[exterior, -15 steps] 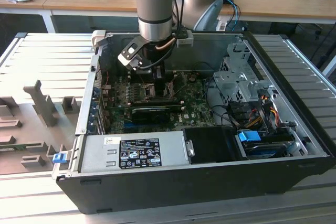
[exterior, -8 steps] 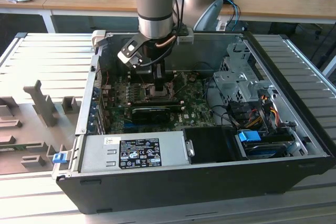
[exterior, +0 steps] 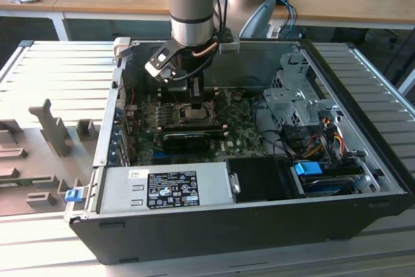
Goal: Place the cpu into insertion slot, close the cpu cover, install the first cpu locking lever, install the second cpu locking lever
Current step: 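Place the cpu into insertion slot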
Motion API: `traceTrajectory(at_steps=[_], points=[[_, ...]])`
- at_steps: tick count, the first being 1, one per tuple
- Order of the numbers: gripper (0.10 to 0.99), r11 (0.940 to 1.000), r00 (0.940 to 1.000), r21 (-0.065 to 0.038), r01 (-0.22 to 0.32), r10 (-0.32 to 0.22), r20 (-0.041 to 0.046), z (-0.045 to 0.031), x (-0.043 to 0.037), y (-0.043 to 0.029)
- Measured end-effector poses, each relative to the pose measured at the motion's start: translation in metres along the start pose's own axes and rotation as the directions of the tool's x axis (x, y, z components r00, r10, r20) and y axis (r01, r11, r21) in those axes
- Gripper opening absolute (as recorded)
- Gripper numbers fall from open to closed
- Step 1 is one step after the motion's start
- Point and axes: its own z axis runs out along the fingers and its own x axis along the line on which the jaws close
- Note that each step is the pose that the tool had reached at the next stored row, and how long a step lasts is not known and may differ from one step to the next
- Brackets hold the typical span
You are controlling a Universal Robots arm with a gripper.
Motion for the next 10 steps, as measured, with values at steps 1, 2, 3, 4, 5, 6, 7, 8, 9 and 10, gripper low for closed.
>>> traceTrajectory(at_steps=[1, 2, 3, 4, 5, 6, 7, 8, 9, 10], points=[[0.106, 1.0, 1.0, 0.0, 0.0, 0.0, -0.0001, -0.0004, 0.0, 0.0], [0.106, 1.0, 1.0, 0.0, 0.0, 0.0, -0.0001, -0.0009, 0.0, 0.0001], [0.106, 1.0, 1.0, 0.0, 0.0, 0.0, -0.0001, -0.0017, 0.0, 0.0001], [0.106, 1.0, 1.0, 0.0, 0.0, 0.0, 0.0, -0.0021, 0.0, 0.0002], [0.106, 1.0, 1.0, 0.0, 0.0, 0.0, 0.0, -0.0025, 0.0, 0.0002], [0.106, 1.0, 1.0, 0.0, 0.0, 0.0, 0.0, -0.0032, 0.0, 0.0003], [0.106, 1.0, 1.0, 0.0, 0.0, 0.0, 0.0, -0.0037, 0.0, 0.0003], [0.106, 1.0, 1.0, 0.0, 0.0, 0.0, 0.0, -0.0041, 0.0, 0.0003], [0.106, 1.0, 1.0, 0.0, 0.0, 0.0, 0.0, -0.0051, 0.0, 0.0004], [0.106, 1.0, 1.0, 0.0, -0.001, 0.001, 0.0, -0.0059, 0.0, 0.0005]])
